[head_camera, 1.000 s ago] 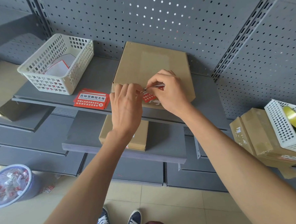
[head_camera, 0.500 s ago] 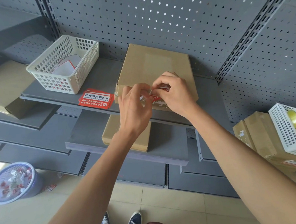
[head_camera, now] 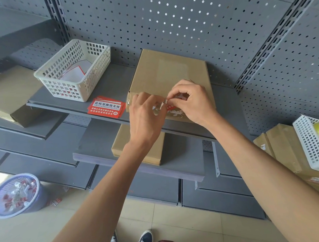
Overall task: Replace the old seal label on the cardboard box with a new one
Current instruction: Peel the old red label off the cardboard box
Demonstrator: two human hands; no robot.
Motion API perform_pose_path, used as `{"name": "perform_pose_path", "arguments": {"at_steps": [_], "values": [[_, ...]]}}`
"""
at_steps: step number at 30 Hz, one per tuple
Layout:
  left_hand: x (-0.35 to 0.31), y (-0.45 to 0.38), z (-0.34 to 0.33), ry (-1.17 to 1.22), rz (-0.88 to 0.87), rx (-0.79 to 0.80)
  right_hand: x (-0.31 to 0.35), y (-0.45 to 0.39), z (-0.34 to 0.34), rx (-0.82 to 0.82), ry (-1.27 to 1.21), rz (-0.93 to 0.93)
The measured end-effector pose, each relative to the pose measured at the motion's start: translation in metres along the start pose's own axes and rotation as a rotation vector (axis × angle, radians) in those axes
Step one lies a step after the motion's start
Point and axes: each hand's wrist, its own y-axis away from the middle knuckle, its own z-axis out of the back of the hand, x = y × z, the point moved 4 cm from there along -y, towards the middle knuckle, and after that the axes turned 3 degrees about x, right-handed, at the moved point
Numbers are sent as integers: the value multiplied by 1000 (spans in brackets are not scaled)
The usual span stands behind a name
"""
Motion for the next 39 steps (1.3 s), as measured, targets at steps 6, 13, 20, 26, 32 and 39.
{"name": "perform_pose_path", "arguments": {"at_steps": [6,13,20,26,32,39], "values": [[-6,0,0,-93,-12,10,-2,0,5,13,3,-5],[-15,-5,1,-155,13,4,-1,0,11,33,-65,-24],[-16,-6,-1,-192,9,12,-16,-1,33,50,22,-44],[-20,-8,1,-177,-9,39,-18,-3,29,22,54,-46],[-20,-13,3,-149,12,85,-18,-3,27,11,46,-52],[-22,-14,4,-138,23,125,-19,-2,26,14,44,-62]]}}
